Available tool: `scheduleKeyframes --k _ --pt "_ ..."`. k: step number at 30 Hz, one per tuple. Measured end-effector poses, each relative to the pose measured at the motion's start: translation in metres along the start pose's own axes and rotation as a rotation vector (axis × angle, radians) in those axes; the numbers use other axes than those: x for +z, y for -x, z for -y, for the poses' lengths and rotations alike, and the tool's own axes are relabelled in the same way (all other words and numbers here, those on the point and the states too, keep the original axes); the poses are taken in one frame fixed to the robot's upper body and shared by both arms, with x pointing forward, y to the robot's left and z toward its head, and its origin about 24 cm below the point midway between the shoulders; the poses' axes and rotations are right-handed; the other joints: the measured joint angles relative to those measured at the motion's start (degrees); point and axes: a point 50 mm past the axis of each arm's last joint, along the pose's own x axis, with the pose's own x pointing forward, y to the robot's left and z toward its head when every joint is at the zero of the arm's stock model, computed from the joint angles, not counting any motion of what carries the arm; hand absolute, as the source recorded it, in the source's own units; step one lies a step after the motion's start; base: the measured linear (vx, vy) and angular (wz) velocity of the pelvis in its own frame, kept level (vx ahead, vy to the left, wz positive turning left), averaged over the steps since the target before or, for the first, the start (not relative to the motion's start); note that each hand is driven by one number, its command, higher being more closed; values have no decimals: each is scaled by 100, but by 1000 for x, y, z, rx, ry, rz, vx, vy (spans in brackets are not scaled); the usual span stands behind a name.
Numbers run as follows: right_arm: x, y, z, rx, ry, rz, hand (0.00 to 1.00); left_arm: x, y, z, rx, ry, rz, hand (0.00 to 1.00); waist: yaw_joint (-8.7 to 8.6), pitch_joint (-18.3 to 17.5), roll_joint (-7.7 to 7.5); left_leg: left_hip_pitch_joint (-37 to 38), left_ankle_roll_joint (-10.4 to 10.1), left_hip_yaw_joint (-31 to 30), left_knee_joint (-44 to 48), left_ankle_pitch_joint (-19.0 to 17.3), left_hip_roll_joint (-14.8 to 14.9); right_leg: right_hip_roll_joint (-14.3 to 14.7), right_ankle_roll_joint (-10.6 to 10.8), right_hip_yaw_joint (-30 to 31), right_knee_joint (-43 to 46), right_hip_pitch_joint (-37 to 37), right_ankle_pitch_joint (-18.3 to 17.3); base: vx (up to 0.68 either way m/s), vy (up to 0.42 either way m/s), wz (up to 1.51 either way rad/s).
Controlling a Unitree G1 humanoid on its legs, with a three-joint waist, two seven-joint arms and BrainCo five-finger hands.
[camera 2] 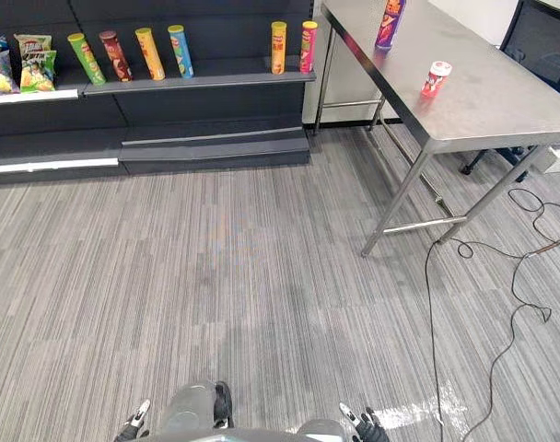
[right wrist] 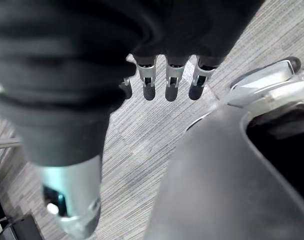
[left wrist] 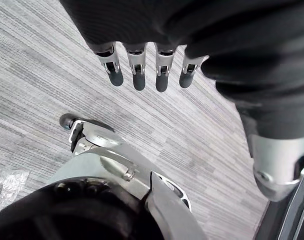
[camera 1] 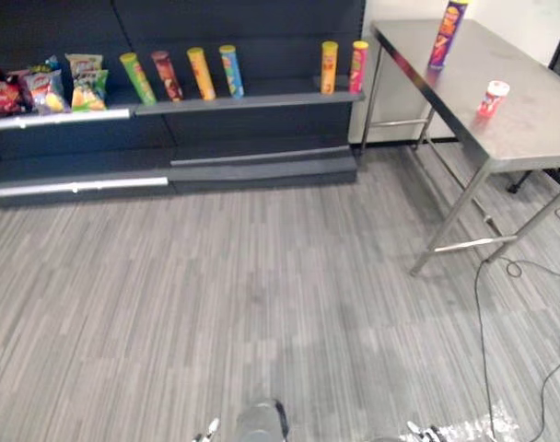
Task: Put the gum and the chips on the shelf.
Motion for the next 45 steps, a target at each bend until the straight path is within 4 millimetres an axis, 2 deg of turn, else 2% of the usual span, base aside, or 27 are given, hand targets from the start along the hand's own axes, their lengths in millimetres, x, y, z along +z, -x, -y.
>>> scheduleKeyframes --k 1,4,5,6,7,8,10,13,14,15,16,19,22,25,26,28,29,30,31,32,33,36,38,40,41,43,45 --pt "-1 1 0 -7 -3 0 0 -1 0 -2 1 -14 -11 0 -3 -70 -48 93 51 31 -135 -20 -113 -146 -16 10 485 -268 185 338 178 3" --pt "-1 2 0 -13 -7 6 0 -3 1 -5 -7 -56 -35 0 -22 -182 -66 651 206 7 -784 29 -401 -510 10 23 1864 -944 1532 322 131 18" --pt "-2 3 4 -22 -10 10 0 -4 2 -5 -9 -64 -41 0 -34 -213 27 875 277 -20 -1034 61 -417 -488 42 15 2417 -1211 1517 273 57 10" --pt "1 3 3 -19 -11 29 0 -5 2 -6 -8 -66 -41 0 -32 -207 22 1094 308 -35 -1227 80 -388 -376 -104 -212 2968 -1517 933 326 57 5" --pt "3 3 2 -15 -12 42 0 -5 3 -6 -8 -69 -42 0 -35 -200 37 1224 312 -39 -1346 92 -355 -285 -231 -418 3145 -1654 634 254 -7 -5" --pt "7 2 2 -10 -8 64 0 -6 3 -5 -8 -80 -47 0 -51 -192 100 1469 297 -33 -1570 113 -238 -38 -457 -841 3194 -1875 200 199 -27 -6" --pt "15 1 0 6 -1 101 0 -7 2 -2 -6 -95 -54 0 -113 -174 208 1772 244 -39 -1851 134 -35 316 -779 -1440 2692 -2183 -90 254 -74 1" --pt "16 3 0 14 2 127 0 -8 2 -2 6 -91 -70 0 -206 -165 220 2042 3 -156 -2115 85 76 489 -668 -1663 1031 -2691 35 281 -155 23" --pt "12 5 0 12 -3 118 0 -7 2 -4 9 -89 -68 0 -207 -153 166 2113 -97 -217 -2121 33 32 501 -590 -1508 98 -2647 394 428 -285 53" --pt "5 6 -2 6 -27 102 0 -3 0 -6 18 -96 -64 0 -206 -61 22 2259 -314 -352 -2110 -97 -40 539 -935 -1433 -663 -2360 1373 368 -238 38" --pt "14 4 4 -16 -14 124 0 -9 0 2 7 -79 -83 0 -175 -35 247 2271 -354 -337 -2108 -109 78 674 -888 -1577 -775 -2217 1455 317 -186 30" --pt "23 2 6 -42 -2 147 0 -12 0 8 -9 -71 -89 0 -196 12 400 2195 -333 -312 -2119 -2 56 728 -911 -1600 -516 -2169 1132 176 -111 19" --pt "21 1 7 -69 1 124 0 -13 0 9 -12 -73 -94 0 -164 -4 417 2377 -449 -325 -2096 -211 186 762 -931 -1638 -138 -2124 768 125 -86 5" --pt "19 1 12 -87 12 99 0 -18 1 8 -10 -71 -123 0 -176 -130 584 2408 -435 -285 -1907 -558 421 979 -934 -1639 64 -2145 425 104 -73 -14" --pt "19 2 14 -92 15 94 0 -23 4 7 -4 -65 -139 0 -165 -265 597 2346 -492 -271 -1573 -524 498 1144 -990 -1636 -85 -2055 374 230 -41 -26" --pt "19 2 14 -88 26 86 0 -18 2 5 -3 -62 -121 0 -160 -258 631 1469 -590 -356 393 -297 821 1197 -1005 -1650 -308 -1826 372 250 -46 -18" --pt "17 3 16 -89 28 80 0 -20 2 10 -12 -50 -123 0 -167 -260 652 1096 -709 -415 1363 197 1018 1286 -1004 -1672 -544 -1524 371 242 -40 2" --pt "18 3 18 -86 41 76 0 -20 3 10 -9 -31 -119 0 -158 -251 669 747 -889 -462 2199 934 1195 1364 -1019 -1614 -903 -1161 375 271 -24 -5" --pt "18 3 17 -81 48 71 0 -19 3 8 -4 -24 -113 0 -140 -256 564 622 -892 -452 2471 873 1270 1370 -1057 -1581 -1043 -1024 401 292 -17 -15" --pt "18 2 17 -79 46 68 0 -20 3 9 -3 -9 -111 0 -126 -249 613 423 -783 -331 2583 510 1359 1363 -1078 -1514 -1241 -807 414 225 -15 -19" --pt "20 2 18 -78 49 72 0 -20 3 10 -5 1 -113 0 -130 -245 630 337 -749 -246 2509 388 1380 1350 -1083 -1470 -1320 -725 417 274 6 -34" --pt "30 -3 10 -34 32 106 0 -24 5 11 -16 40 -103 0 -114 -243 622 144 -660 207 856 251 1142 1080 -992 -1158 -1430 -521 376 295 114 -51" --pt "27 -2 10 -41 5 111 0 -22 5 10 -20 29 -84 0 -141 -239 611 172 -562 25 -1114 730 835 850 -666 -1003 -1324 -400 260 310 201 -38" --pt "20 2 16 -61 -4 101 0 -23 6 11 -22 29 -81 0 -168 -227 648 215 -561 -240 -2070 1209 708 759 -418 -983 -1247 -259 122 335 272 -13" --pt "16 4 23 -83 -4 88 0 -26 7 12 -27 34 -84 0 -140 -201 691 322 -448 -348 -2201 1770 683 764 -215 -888 -1157 -109 -30 481 353 -23" --pt "7 5 15 -67 -12 62 0 -21 7 4 -17 22 -55 0 -155 -211 503 389 -392 -286 -1945 1714 505 593 -201 -726 -1271 115 -56 390 235 -17" --pt "8 2 -1 -17 -23 73 0 -6 3 -1 -20 -5 -12 0 -121 -104 189 456 -363 -140 -1646 1381 317 437 -216 -559 -1355 232 -20 349 162 -18"
